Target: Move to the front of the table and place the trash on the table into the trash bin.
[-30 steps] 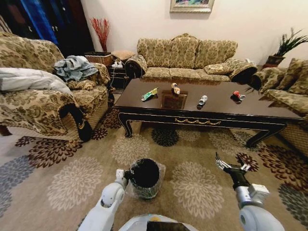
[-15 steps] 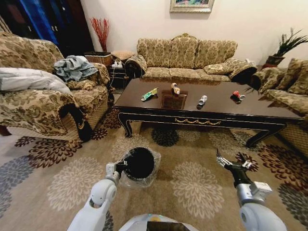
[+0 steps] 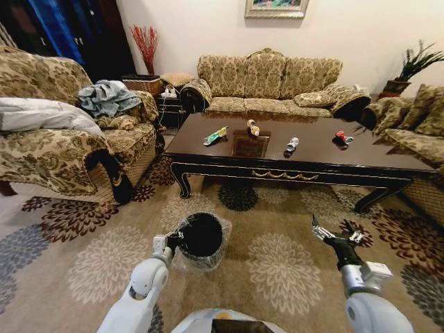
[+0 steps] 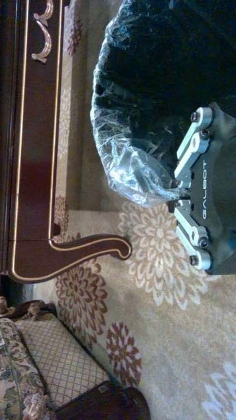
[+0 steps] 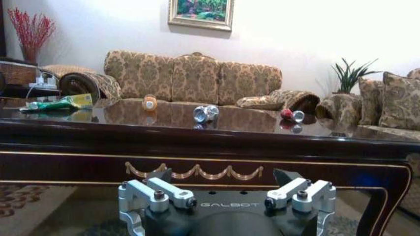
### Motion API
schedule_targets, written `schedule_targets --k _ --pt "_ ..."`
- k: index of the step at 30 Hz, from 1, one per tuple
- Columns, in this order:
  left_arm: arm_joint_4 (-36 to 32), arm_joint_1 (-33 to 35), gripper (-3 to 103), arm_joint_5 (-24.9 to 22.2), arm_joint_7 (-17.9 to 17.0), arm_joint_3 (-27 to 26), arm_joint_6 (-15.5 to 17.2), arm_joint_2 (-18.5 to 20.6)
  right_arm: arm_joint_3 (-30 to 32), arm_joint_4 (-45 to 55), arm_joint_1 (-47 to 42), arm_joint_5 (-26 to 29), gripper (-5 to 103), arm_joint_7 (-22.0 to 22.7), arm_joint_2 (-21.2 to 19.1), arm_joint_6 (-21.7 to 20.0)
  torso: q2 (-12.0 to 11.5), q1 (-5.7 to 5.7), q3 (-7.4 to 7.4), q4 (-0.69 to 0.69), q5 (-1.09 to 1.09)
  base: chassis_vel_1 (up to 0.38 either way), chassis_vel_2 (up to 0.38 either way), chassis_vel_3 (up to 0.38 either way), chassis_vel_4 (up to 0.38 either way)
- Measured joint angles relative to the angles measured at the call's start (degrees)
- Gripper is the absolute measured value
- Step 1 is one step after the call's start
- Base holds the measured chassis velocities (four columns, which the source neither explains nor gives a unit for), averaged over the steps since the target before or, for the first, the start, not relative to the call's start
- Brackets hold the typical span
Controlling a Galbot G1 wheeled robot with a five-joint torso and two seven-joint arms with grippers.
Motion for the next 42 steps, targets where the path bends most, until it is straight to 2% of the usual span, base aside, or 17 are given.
schedule_targets --k 42 --pt "0.2 0.0 3 0.0 0.0 0.0 0.0 0.0 0.0 0.0 0.0 0.0 100 0.0 0.0 0.0 0.0 0.00 0.00 0.00 0.00 0.000 0.000 0.000 0.000"
